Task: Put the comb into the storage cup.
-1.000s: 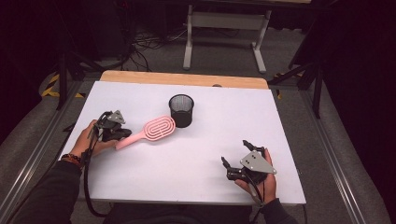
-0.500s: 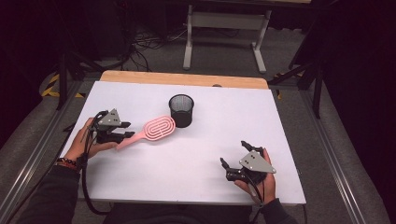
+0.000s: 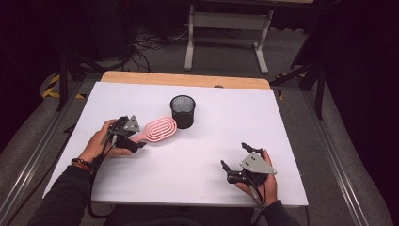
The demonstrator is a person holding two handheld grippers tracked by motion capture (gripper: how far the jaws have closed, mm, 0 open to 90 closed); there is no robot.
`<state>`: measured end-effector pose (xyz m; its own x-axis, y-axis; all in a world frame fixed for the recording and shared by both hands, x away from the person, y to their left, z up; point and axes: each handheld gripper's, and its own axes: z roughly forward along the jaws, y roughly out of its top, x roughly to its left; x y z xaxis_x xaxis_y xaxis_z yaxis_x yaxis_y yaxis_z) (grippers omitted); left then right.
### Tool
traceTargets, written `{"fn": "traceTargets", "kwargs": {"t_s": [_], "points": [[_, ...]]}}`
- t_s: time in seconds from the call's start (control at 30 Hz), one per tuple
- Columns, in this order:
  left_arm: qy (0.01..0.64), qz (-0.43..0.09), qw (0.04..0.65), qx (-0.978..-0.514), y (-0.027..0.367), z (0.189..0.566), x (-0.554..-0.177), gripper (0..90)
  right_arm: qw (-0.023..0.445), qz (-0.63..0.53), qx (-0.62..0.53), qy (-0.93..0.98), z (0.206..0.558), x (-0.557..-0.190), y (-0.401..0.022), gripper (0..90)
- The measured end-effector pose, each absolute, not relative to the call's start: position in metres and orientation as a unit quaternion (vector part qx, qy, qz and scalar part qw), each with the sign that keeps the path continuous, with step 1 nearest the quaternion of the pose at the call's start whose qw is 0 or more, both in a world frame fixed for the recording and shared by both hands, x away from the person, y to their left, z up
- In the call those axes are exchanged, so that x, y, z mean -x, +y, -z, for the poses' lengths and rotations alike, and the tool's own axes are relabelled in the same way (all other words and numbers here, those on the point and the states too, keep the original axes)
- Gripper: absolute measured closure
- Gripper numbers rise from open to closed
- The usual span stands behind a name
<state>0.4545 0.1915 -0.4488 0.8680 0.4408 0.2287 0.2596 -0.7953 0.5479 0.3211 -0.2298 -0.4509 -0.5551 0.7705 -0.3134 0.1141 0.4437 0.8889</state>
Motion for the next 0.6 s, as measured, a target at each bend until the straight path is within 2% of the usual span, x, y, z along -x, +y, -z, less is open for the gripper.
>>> {"fn": "traceTargets", "kwargs": {"t_s": [0.13, 0.27, 0.43, 0.6], "points": [[0.176, -0.161, 0.244, -0.940, 0.1867, 0.4515, -0.4572, 53.0, 0.371, -0.441, -0.287, 0.765, 0.4510, -0.3206, -0.2294, 9.7], [0.178, -0.172, 0.230, -0.941, 0.1845, 0.4544, -0.4592, 66.4, 0.370, -0.438, -0.287, 0.767, 0.4516, -0.3211, -0.2295, 9.7], [0.179, -0.168, 0.233, -0.941, 0.1848, 0.4547, -0.4594, 68.1, 0.368, -0.438, -0.283, 0.770, 0.4517, -0.3209, -0.2286, 9.7], [0.181, -0.188, 0.233, -0.937, 0.1848, 0.4540, -0.4544, 69.8, 0.368, -0.437, -0.280, 0.771, 0.4515, -0.3206, -0.2288, 9.7]]}}
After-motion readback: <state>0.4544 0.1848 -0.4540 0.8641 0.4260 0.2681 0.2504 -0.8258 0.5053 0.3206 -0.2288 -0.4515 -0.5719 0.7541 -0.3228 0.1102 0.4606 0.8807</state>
